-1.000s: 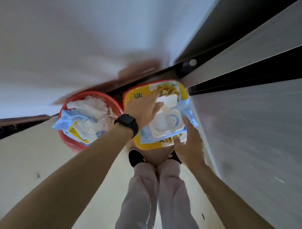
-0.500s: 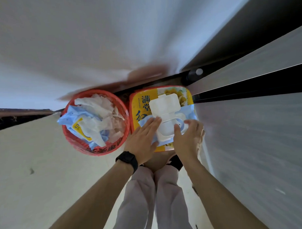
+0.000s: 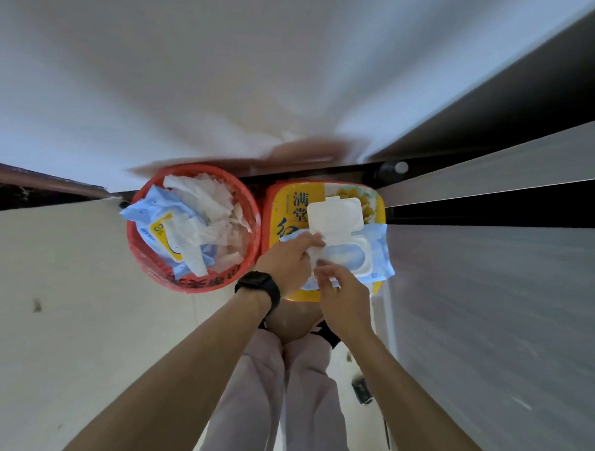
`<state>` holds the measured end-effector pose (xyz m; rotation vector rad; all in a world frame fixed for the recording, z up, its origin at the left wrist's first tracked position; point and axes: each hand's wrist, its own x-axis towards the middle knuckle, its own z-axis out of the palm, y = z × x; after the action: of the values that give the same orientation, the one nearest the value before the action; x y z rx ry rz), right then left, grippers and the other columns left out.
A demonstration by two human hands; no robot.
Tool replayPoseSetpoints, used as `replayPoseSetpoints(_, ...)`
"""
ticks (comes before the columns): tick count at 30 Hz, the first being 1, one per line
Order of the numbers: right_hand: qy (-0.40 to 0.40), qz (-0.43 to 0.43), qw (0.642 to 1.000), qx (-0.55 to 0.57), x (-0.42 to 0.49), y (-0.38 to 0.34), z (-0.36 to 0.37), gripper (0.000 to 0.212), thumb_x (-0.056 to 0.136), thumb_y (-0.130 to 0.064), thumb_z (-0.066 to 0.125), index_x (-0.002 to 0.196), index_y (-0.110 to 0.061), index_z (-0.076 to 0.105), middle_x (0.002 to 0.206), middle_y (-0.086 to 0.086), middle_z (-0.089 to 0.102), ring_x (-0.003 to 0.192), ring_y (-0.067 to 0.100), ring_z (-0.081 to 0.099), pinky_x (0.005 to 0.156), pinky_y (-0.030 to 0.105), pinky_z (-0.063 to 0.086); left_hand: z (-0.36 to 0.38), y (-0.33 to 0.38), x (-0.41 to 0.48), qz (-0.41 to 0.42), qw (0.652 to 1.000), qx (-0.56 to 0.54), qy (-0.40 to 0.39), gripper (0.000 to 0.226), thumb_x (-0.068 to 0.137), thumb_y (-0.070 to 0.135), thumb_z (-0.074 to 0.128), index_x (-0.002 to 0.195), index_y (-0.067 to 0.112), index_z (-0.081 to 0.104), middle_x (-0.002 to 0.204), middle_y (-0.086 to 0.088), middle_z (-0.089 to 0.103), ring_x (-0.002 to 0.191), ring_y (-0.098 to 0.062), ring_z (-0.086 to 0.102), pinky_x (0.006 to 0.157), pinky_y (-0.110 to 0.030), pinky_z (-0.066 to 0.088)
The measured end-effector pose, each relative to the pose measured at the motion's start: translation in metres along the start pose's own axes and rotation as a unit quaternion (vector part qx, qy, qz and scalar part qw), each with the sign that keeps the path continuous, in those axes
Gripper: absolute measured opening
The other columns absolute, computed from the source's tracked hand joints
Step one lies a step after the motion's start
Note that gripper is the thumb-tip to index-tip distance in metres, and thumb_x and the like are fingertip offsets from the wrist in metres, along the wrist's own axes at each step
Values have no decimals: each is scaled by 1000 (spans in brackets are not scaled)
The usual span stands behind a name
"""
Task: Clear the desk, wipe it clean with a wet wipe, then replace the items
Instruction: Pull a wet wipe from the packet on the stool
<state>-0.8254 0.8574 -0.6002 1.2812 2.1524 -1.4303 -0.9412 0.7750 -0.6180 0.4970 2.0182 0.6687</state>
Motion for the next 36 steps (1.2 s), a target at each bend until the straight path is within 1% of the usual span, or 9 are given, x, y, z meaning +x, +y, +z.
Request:
replayPoseSetpoints(5, 8, 30, 997, 66, 1, 7, -18, 32, 95, -7, 53, 113, -33, 57, 97, -15, 72, 93, 6, 66, 77, 18, 51, 1, 0, 4, 98, 988, 117, 14, 32, 103, 41, 38, 124, 32, 60, 151, 18, 42, 136, -11, 42, 105, -32, 41)
replayPoseSetpoints(8, 73, 47, 993, 78, 5, 9, -29, 30, 96, -20, 61, 123, -33, 55, 93, -12, 74, 84, 5, 66, 71, 13, 49, 4, -5, 0, 95, 988, 120, 14, 24, 100, 29, 44, 105, 28, 68, 155, 21, 33, 143, -4, 29, 95, -24, 40)
replayPoseSetpoints(10, 129, 20, 991, 27, 13, 6, -35, 18, 96, -26, 62, 114, -27, 64, 90, -13, 69, 82, 1, 64, 67, 9, 48, 6, -8, -4, 103, 987, 124, 19, 26, 100, 24, 43, 99, 24, 69, 158, 18, 28, 144, -5, 26, 86, -22, 40)
replayPoseSetpoints(13, 83, -53, 983, -153, 30, 9, -36, 17, 97, -29, 60, 104, -19, 71, 94, -7, 62, 77, 3, 59, 65, 9, 40, 14, -13, -8, 131, 979, 157, 19, 22, 98, 27, 44, 103, 25, 66, 161, 14, 22, 148, -7, 17, 107, -34, 37)
replayPoseSetpoints(18, 43, -214, 913, -344, 50, 15, -35, 13, 94, -15, 64, 88, -7, 71, 89, 7, 63, 72, 23, 61, 57, 25, 36, 18, -11, -8, 119, 972, 200, 12, 32, 97, 47, 49, 111, 20, 56, 163, 10, 15, 150, -11, 11, 116, -39, 26)
replayPoseSetpoints(22, 12, -247, 863, -440, 54, 17, -37, 9, 82, -4, 72, 80, -9, 65, 81, 7, 58, 67, 25, 58, 41, 33, 41, 26, -12, -9, 114, 973, 200, 15, 41, 99, 40, 52, 134, 20, 45, 164, 8, 12, 151, -12, 6, 120, -44, 16)
replayPoseSetpoints(26, -40, -291, 823, -486, 61, 12, -41, 8, 85, -2, 65, 83, -6, 59, 82, 8, 55, 75, 23, 56, 58, 33, 48, 30, -8, -9, 102, 977, 186, 25, 46, 98, 37, 54, 140, 26, 40, 164, 9, 13, 151, -12, 6, 121, -47, 12)
replayPoseSetpoints(32, -103, -92, 952, -273, 44, 3, -68, 19, 104, -25, 39, 91, -14, 47, 90, 1, 53, 76, 17, 54, 57, 19, 33, 25, -3, -6, 74, 978, 196, 20, 48, 97, 38, 56, 140, 26, 40, 163, 11, 14, 151, -11, 8, 123, -48, 7)
replayPoseSetpoints(36, -31, -57, 986, -151, 29, 12, -71, 26, 95, -39, 58, 114, -24, 48, 110, -3, 54, 86, 13, 60, 68, 22, 45, 27, -3, -7, 70, 976, 205, 22, 47, 98, 39, 54, 140, 26, 38, 164, 12, 11, 151, -10, 6, 123, -47, 9)
